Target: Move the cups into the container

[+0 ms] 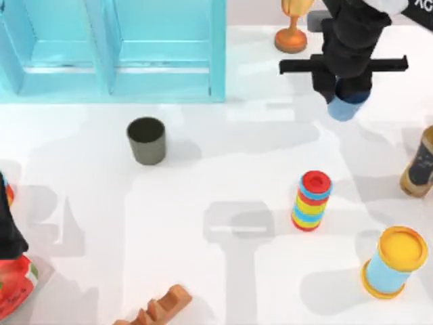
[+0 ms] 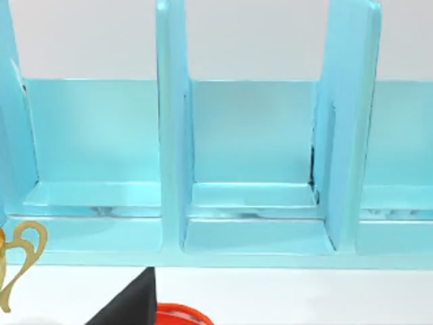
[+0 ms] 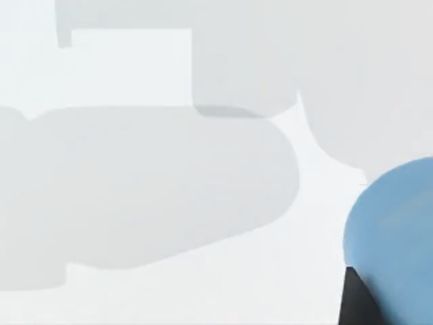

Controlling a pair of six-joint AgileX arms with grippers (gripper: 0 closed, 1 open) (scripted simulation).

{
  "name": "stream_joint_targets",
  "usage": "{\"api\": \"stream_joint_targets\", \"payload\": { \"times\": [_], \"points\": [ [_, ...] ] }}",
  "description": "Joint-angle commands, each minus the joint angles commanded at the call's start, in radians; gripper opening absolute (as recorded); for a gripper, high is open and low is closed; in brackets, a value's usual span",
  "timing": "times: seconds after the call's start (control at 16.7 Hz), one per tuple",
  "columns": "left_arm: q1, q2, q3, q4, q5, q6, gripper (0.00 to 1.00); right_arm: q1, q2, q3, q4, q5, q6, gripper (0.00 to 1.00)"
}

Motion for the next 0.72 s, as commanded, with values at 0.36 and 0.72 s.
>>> {"api": "stream_joint_targets", "payload": {
  "times": [0.36, 0.72],
  "points": [
    [0.0, 0.0, 0.0, 0.0, 0.0, 0.0, 1.0, -0.082, -0.087, 0.018, -0.093, -0.015, -0.082, 0.0],
    [0.0, 0.0, 0.0, 0.0, 0.0, 0.0, 1.0, -0.121, -0.149, 0.007, -0.077, -0.039, -0.135, 0.0]
  ]
}}
